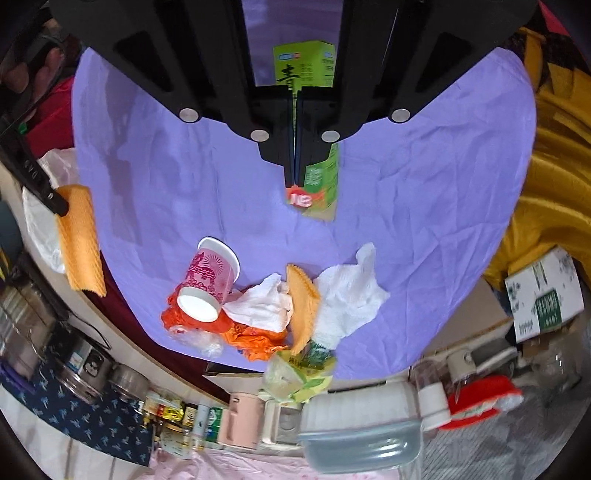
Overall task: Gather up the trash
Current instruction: 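Carry the mesh sleeve and green box over the white trash bin with both grippers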
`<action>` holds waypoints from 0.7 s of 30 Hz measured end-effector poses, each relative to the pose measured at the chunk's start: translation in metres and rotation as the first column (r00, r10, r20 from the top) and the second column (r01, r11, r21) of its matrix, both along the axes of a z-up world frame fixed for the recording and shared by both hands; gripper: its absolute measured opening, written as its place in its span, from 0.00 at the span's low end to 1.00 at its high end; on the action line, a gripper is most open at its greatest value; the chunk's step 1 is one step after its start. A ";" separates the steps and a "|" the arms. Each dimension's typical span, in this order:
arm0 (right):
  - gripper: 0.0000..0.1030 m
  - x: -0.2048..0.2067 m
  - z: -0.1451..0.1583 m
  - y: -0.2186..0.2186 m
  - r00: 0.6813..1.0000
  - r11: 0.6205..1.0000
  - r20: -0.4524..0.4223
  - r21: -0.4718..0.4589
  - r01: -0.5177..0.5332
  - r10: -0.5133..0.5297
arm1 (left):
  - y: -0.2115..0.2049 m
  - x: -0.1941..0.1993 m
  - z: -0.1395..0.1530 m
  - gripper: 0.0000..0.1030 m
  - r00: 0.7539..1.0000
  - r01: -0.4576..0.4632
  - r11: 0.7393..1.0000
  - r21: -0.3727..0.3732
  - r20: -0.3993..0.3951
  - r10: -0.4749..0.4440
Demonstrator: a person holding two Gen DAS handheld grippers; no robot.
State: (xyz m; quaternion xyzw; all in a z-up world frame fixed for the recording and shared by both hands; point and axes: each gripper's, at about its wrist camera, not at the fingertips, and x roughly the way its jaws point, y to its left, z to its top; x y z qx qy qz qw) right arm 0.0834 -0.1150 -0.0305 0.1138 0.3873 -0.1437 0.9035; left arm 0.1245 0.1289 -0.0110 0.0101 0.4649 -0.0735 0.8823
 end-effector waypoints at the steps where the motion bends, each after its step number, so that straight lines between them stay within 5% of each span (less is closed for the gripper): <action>1: 0.10 -0.001 0.000 -0.001 1.000 1.000 0.000 0.002 0.002 -0.002 | -0.004 -0.001 -0.003 0.00 1.000 0.008 1.000 0.008 -0.005 -0.008; 5: 0.10 -0.008 0.003 -0.003 1.000 1.000 0.003 -0.003 0.007 -0.007 | -0.008 -0.005 -0.020 0.05 0.999 0.019 0.999 0.028 -0.038 -0.018; 7: 0.10 -0.010 0.002 -0.003 1.000 1.000 0.000 -0.006 0.007 -0.007 | -0.005 -0.008 -0.034 0.26 0.997 0.004 0.999 0.042 -0.078 -0.001; 9: 0.10 -0.012 0.001 -0.003 1.000 1.000 -0.005 -0.007 0.006 -0.006 | 0.002 -0.012 -0.044 0.59 0.994 -0.031 0.999 0.030 -0.108 0.034; 19: 0.10 -0.013 -0.004 0.006 1.000 1.000 -0.019 -0.004 -0.011 0.011 | 0.017 -0.015 -0.098 0.61 0.973 -0.072 0.993 0.098 -0.212 0.092; 21: 0.10 -0.013 -0.006 0.006 1.000 1.000 -0.022 -0.002 -0.011 0.011 | 0.015 -0.016 -0.098 0.55 0.978 -0.064 0.992 0.108 -0.190 0.084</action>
